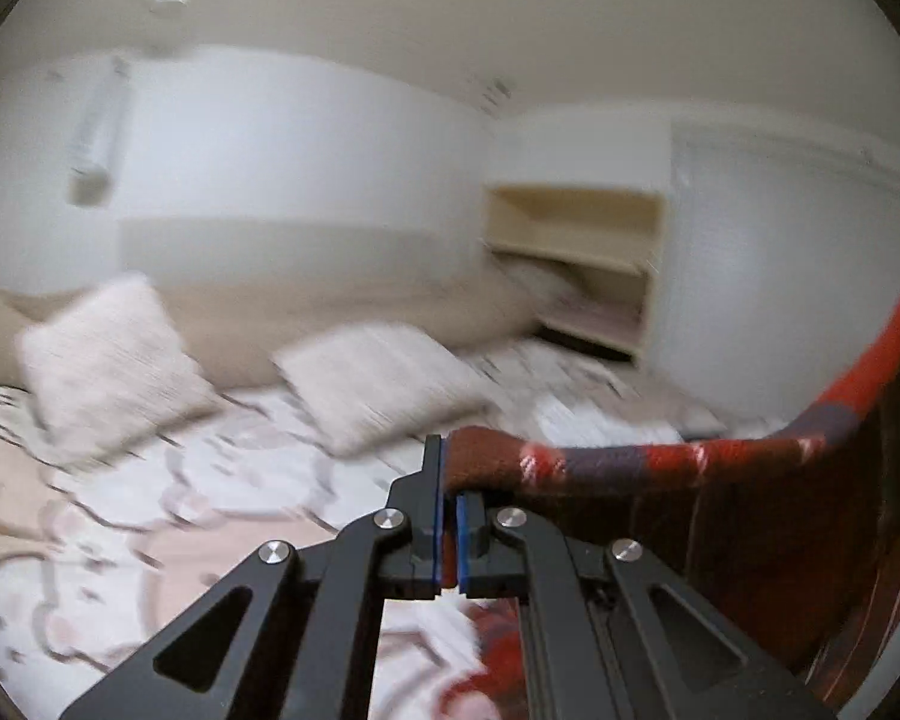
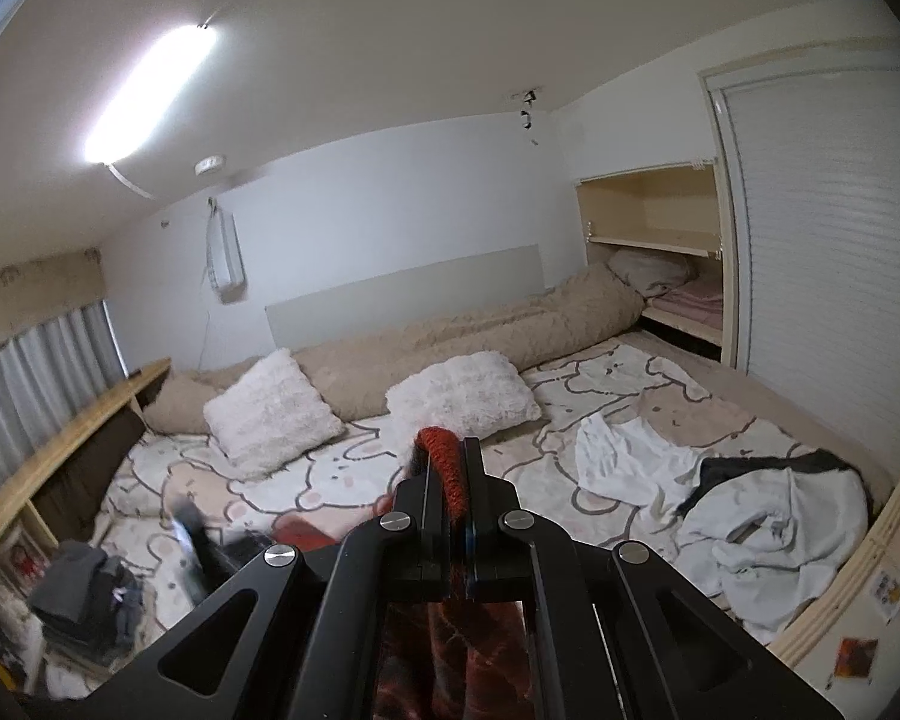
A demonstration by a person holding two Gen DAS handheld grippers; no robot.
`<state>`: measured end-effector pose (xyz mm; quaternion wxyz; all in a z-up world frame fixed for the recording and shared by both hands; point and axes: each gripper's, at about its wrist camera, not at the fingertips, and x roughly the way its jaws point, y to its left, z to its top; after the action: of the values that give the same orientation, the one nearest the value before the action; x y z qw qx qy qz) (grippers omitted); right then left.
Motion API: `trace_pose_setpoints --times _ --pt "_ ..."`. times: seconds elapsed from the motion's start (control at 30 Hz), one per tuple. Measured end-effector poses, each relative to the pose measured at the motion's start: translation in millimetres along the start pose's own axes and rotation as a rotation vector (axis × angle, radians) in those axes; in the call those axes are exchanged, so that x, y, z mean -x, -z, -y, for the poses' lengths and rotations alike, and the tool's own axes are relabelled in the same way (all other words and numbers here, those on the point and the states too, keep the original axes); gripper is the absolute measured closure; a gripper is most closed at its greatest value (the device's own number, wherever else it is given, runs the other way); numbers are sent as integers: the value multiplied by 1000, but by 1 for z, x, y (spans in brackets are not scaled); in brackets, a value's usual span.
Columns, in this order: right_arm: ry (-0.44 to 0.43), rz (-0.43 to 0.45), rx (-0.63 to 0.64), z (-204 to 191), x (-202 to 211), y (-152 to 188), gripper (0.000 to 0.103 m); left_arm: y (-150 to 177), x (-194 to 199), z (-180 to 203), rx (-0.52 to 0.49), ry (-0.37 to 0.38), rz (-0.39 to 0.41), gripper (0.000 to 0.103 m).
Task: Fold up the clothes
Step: 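Grasp a fringed corner of the blanket with the left gripper while the right gripper holds another corner, then raise the blanket by two corners with both grippers, stretching its fringed edge taut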
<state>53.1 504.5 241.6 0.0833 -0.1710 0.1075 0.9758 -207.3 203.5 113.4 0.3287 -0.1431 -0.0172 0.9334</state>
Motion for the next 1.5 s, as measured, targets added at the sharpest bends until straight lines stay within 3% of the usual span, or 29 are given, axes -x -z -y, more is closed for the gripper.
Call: trace_pose_setpoints --times 0.13,0.37,0.6,0.73,0.93,1.27,1.4,1.5 --pt "-7 4 58 -22 -8 -9 100 -55 60 -37 9 -126 123 100" --pt "-38 100 162 -65 -3 -45 100 -143 182 -56 -15 -314 343 100" --pt "-71 262 228 -111 32 -94 100 -225 321 -23 -124 -511 549 100" --pt "-106 355 247 -136 66 -116 100 -255 393 -5 -166 -595 640 100" --pt "-147 472 249 -164 128 -148 100 -285 469 23 -208 -688 732 100" --pt "-127 605 249 -198 200 -199 100 -313 552 54 -238 -795 830 100" --pt "-119 640 223 -200 218 -217 100 -321 559 58 -253 -817 848 100" --pt "-114 624 215 -202 206 -225 100 -321 546 49 -259 -823 809 100"
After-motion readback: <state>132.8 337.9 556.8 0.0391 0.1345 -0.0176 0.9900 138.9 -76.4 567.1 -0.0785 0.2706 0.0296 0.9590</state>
